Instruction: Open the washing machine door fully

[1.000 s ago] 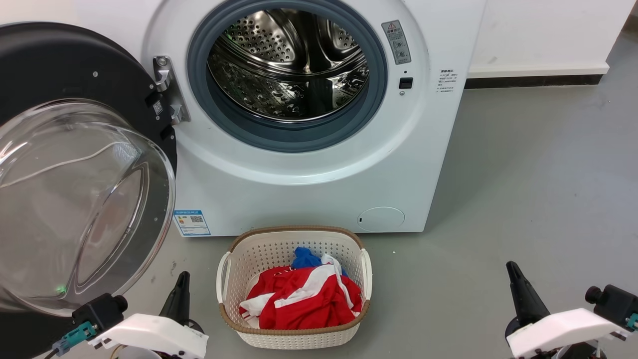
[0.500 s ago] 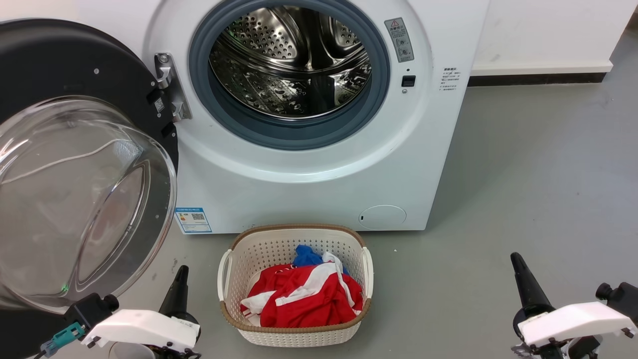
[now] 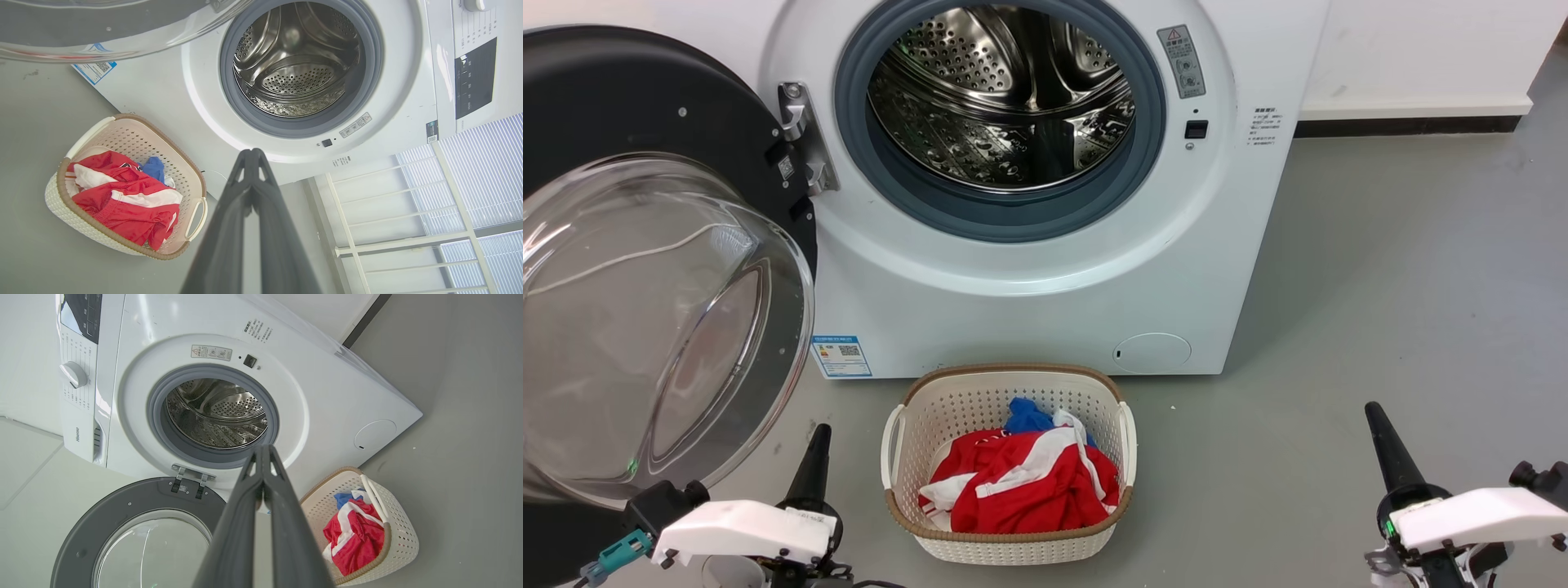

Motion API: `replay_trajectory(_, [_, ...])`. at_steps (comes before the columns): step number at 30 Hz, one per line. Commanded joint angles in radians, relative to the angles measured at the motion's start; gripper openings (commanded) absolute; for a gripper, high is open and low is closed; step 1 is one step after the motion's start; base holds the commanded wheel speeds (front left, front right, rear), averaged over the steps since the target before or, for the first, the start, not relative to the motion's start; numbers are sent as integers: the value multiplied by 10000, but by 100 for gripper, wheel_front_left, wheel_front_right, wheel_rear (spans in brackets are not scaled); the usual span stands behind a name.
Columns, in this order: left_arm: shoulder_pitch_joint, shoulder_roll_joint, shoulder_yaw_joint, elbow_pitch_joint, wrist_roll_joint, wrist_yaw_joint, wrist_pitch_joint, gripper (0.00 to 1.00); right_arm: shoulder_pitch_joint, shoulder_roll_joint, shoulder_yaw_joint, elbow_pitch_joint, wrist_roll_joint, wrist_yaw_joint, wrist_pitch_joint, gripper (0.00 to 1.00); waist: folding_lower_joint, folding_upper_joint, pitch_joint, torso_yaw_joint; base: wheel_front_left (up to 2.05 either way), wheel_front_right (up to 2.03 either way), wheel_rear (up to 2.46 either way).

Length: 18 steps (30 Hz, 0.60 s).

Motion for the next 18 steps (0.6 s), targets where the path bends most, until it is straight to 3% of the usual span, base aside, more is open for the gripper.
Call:
replay_trajectory(1, [-234, -27, 117, -56, -204, -104, 59, 0, -235, 8, -36, -44, 256, 1, 41, 0, -1, 0, 6, 4, 0, 0, 0])
replay_trajectory(18, [-391, -314, 544, 83, -1577, -433, 368, 0, -428, 11, -177, 78, 1947, 1, 245, 0, -1, 0, 85, 60, 0, 0, 0])
